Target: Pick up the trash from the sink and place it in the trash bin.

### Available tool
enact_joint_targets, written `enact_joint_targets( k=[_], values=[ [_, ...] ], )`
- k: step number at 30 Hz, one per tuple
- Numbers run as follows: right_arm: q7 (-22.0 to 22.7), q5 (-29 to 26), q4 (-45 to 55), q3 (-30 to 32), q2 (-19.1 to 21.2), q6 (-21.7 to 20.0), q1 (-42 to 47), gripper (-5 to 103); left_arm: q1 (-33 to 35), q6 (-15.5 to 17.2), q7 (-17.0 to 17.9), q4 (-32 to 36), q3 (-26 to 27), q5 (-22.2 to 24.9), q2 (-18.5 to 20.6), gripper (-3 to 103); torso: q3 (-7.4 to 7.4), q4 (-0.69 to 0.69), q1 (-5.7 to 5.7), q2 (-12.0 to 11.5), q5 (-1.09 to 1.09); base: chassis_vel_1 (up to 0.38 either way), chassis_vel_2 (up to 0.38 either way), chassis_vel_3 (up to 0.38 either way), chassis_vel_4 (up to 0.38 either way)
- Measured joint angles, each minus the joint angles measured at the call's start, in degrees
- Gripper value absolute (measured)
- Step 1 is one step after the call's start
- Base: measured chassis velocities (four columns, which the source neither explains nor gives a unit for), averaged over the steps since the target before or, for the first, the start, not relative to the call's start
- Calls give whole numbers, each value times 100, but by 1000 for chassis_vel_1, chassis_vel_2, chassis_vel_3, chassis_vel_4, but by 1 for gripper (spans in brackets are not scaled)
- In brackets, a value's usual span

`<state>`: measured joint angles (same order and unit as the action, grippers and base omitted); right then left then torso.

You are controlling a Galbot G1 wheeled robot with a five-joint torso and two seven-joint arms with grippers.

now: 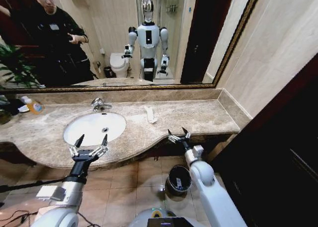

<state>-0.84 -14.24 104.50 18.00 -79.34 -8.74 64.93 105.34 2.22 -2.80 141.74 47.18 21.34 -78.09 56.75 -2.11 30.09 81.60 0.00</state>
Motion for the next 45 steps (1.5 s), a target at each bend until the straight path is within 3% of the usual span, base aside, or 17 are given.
enact_joint_targets(
  k=[6,14,29,32,33,37,45],
  values=[
    [44,-117,-610,-289,-134,-363,-714,100,0,0,0,0,0,0,0,100,0,1,0,0,1,0,0,0,0],
    [114,-325,-1432,-631,-447,-529,-1507,100,0,0,0,0,0,0,0,100,0,0,0,0,2,0,0,0,0],
    [165,-403,-2261,-805,-840,-548,-2031,103,0,0,0,0,0,0,0,100,-1,0,-1,0,0,0,0,0,0],
    [163,-403,-2345,-779,-872,-548,-2052,99,0,0,0,0,0,0,0,100,-1,0,-1,0,0,0,0,0,0],
    [162,-403,-2377,-764,-881,-545,-2058,89,0,0,0,0,0,0,0,100,0,0,-1,1,0,0,0,0,0],
    [147,-403,-2381,-758,-882,-543,-2037,78,0,0,0,0,0,0,0,100,-1,0,-1,1,0,0,0,0,0],
    [130,-339,-2327,-767,-888,-534,-1940,45,0,0,0,0,0,0,0,100,-1,0,-1,1,0,0,0,0,0]
  ],
)
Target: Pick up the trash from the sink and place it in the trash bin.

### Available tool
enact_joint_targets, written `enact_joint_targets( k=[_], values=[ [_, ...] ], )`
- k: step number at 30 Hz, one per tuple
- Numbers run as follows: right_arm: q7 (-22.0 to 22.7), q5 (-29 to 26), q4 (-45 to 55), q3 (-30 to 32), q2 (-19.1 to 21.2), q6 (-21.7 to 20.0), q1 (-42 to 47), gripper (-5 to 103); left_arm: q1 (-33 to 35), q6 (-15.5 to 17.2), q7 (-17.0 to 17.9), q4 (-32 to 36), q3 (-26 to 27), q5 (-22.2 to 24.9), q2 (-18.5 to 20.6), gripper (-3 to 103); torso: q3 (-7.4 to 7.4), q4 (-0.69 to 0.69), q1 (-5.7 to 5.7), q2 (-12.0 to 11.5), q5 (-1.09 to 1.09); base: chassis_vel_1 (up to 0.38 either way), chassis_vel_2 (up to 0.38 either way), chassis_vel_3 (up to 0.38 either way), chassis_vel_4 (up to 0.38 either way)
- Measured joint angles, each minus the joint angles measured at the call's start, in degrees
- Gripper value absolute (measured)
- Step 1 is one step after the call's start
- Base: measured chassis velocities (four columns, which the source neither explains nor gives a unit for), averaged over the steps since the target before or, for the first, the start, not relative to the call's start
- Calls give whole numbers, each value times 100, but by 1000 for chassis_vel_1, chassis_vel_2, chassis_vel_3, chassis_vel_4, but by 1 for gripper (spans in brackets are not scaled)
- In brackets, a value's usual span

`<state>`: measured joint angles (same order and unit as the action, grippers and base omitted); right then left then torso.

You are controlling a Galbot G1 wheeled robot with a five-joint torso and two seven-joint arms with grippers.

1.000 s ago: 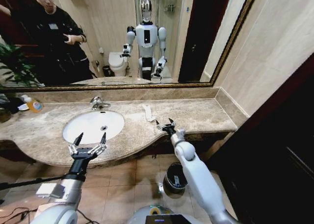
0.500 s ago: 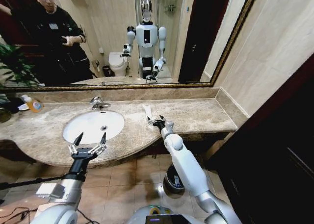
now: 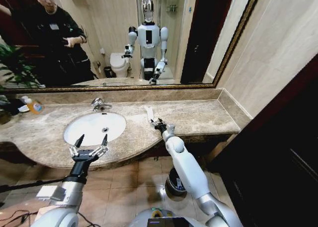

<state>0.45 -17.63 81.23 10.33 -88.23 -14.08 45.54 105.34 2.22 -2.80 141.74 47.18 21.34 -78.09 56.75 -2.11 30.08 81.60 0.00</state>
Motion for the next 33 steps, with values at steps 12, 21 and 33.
enact_joint_targets(
  k=[12,21,33],
  values=[
    [-11,93,77,-86,-20,24,80,3,0,0,0,0,0,0,0,100,0,0,0,0,0,0,0,0,0],
    [16,70,355,-97,76,38,148,0,0,0,0,0,0,0,0,100,0,0,0,0,0,0,0,0,0],
    [34,-27,1543,199,723,164,775,0,0,0,0,0,0,0,0,100,0,0,0,0,-2,0,0,0,0]
  ],
)
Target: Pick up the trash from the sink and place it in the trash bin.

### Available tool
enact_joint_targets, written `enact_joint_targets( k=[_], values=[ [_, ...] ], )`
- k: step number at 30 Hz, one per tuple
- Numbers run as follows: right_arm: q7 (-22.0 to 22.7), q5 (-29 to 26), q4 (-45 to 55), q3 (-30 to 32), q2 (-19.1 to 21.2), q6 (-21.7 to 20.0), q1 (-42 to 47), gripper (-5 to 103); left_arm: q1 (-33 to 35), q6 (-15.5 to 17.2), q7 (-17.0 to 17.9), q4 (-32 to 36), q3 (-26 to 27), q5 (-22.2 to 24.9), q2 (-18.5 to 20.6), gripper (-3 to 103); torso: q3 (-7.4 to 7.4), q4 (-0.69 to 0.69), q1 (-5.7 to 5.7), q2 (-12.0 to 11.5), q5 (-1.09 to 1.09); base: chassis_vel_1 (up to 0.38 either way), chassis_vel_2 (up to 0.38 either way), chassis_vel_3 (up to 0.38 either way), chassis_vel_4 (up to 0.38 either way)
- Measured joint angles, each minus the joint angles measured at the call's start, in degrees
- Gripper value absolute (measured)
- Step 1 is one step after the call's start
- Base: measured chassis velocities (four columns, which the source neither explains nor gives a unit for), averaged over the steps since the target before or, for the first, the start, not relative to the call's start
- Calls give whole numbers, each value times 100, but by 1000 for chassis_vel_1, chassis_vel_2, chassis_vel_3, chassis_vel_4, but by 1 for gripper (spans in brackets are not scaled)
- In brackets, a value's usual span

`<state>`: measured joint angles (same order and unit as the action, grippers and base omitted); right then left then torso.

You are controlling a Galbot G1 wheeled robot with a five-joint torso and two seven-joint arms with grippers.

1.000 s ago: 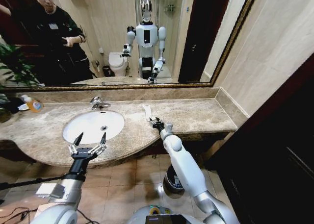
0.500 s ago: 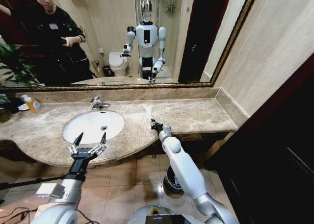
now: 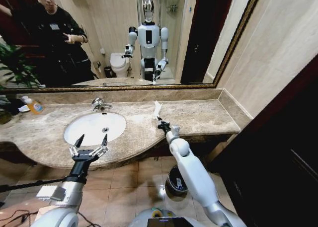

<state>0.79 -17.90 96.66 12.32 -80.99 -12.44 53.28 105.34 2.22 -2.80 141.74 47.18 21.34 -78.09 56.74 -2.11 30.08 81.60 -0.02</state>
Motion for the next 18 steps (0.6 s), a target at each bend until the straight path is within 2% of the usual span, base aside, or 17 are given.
enact_joint_targets(
  k=[2,5,7,14,18],
  values=[
    [-71,-109,620,104,365,-12,412,0,0,0,1,0,0,0,0,100,0,1,0,0,0,0,0,0,0],
    [-153,-177,1024,206,602,-15,693,0,0,0,1,0,0,0,0,100,0,0,0,0,0,0,0,0,0],
    [-268,-271,1605,382,960,9,1203,0,0,0,0,0,0,0,0,100,0,1,0,0,1,0,0,0,0],
    [-222,-411,2349,740,1383,265,2256,0,0,0,0,0,0,0,0,100,-1,0,0,0,0,0,0,0,0],
    [-248,-448,2619,1127,1514,627,3070,0,0,0,1,0,0,0,0,100,-1,0,-1,0,1,0,0,0,0]
  ],
)
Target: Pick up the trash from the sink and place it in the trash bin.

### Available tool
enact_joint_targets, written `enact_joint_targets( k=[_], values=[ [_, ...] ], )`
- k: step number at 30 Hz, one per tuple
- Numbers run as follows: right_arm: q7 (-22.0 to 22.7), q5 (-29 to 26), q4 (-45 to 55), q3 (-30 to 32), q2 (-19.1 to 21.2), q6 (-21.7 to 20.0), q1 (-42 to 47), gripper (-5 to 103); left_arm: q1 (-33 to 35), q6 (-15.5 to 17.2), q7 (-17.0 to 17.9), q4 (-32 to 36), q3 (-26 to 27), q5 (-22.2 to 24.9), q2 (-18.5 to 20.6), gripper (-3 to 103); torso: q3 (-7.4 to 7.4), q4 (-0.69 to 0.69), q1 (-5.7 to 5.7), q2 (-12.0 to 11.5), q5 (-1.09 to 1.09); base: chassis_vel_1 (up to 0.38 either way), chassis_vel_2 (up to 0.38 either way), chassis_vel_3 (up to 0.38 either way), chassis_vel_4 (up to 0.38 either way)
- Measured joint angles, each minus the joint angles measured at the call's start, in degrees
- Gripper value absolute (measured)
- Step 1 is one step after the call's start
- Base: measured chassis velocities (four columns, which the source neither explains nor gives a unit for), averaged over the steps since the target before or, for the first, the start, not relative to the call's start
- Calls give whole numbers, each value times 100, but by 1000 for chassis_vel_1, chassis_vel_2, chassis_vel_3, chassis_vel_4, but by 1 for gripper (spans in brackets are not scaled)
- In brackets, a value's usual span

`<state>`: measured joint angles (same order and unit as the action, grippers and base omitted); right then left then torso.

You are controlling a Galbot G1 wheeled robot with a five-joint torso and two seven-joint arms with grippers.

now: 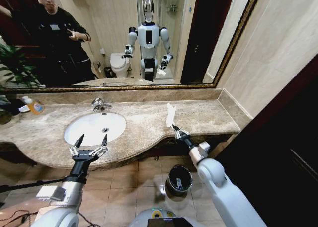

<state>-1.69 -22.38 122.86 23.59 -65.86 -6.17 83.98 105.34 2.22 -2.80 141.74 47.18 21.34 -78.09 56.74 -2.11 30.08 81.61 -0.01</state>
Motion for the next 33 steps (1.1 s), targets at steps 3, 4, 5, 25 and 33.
enact_joint_targets(
  k=[3,4,5,25,33],
  values=[
    [-77,1,50,369,96,643,836,0,0,0,0,0,0,0,0,100,0,0,0,0,-1,0,0,0,0],
    [-65,0,74,438,122,874,1149,0,0,0,0,0,0,0,0,100,0,0,0,0,-1,0,0,0,0],
    [-65,0,74,438,122,874,1149,0,0,0,0,0,0,0,0,100,0,0,0,0,-1,0,0,0,0],
    [326,217,-2429,-229,-541,1135,836,0,0,0,-1,0,-1,0,0,100,1,-1,2,-1,1,0,0,0,0],
    [66,389,-4197,-201,-957,1087,-9,0,0,0,0,0,0,0,0,100,2,0,2,-1,1,0,0,0,0]
  ],
)
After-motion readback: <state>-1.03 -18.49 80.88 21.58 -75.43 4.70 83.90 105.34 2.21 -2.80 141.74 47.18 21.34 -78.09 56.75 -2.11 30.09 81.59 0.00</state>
